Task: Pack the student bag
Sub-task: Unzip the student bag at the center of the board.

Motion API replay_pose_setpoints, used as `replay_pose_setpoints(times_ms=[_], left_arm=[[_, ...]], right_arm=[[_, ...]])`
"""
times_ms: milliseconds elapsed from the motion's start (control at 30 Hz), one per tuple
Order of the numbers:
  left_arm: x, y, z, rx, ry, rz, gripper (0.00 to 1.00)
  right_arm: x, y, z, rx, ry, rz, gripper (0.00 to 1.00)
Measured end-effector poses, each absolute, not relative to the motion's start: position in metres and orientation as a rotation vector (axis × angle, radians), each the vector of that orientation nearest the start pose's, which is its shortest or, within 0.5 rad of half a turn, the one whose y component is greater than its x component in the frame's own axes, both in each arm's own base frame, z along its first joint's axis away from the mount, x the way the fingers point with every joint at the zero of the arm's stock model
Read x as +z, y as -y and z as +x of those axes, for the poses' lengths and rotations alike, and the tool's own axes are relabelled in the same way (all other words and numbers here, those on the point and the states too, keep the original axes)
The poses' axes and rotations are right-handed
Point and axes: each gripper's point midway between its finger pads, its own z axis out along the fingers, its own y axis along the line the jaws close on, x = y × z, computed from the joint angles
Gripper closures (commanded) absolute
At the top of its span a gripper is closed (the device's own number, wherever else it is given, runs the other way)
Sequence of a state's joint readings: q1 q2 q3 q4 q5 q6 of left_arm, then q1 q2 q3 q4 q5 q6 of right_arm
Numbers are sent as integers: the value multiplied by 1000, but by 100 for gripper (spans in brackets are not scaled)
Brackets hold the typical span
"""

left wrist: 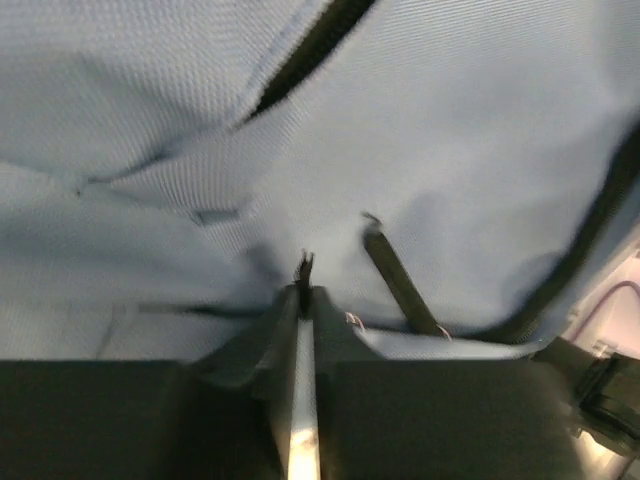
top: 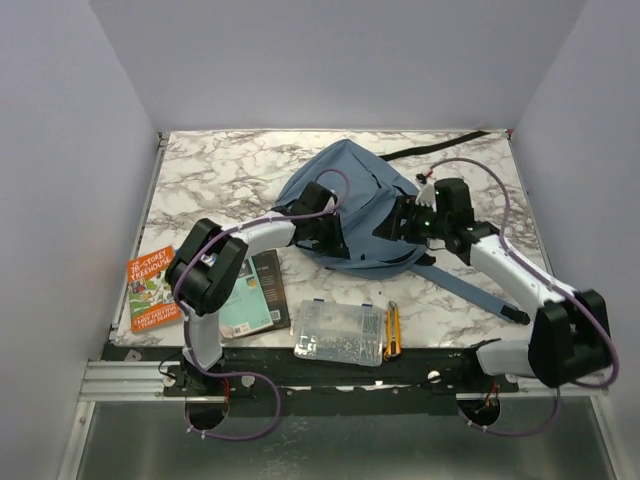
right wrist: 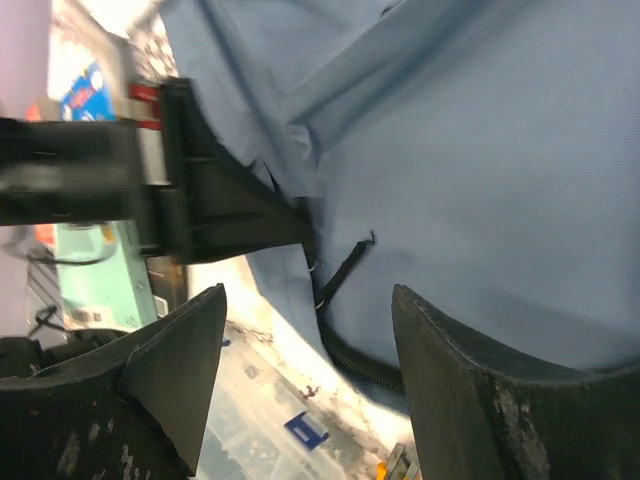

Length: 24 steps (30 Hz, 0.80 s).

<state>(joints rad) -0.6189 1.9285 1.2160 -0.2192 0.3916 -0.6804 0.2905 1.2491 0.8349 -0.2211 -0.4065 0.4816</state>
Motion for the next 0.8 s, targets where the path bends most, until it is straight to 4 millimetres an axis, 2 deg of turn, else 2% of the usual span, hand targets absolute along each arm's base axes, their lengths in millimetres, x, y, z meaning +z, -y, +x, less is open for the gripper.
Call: replay_pose_setpoints(times_ms=[33, 67, 167, 267, 433, 567, 600, 633, 700, 800], left_arm=[[53, 331, 310, -977, -2684, 92, 53], [61, 329, 310, -989, -2669, 78, 45], [95, 318, 312, -1029, -2590, 38, 18], [128, 302, 315, -1054, -2511, -12, 2], [174, 275, 320, -1036, -2379, -67, 2], [206, 255, 311, -972, -2279, -85, 2], [217, 249, 308, -958, -2246, -90, 2], [226, 245, 308, -954, -2219, -96, 2], [245, 231, 310, -960, -2160, -155, 2], [252, 205, 319, -989, -2115, -286, 7]], right_arm=[[148, -191, 313, 886, -2303, -57, 30], [133, -197, 315, 903, -2335, -89, 31], [107, -207, 303, 932, -2412, -159, 32], [92, -221, 294, 948, -2438, -267, 34], [72, -261, 268, 958, -2432, -524, 41], [62, -281, 255, 895, -2376, -693, 68], [61, -285, 254, 876, -2349, -729, 79], [60, -289, 253, 856, -2322, -762, 95], [59, -292, 253, 801, -2264, -820, 100], [64, -294, 261, 706, -2173, -866, 99]])
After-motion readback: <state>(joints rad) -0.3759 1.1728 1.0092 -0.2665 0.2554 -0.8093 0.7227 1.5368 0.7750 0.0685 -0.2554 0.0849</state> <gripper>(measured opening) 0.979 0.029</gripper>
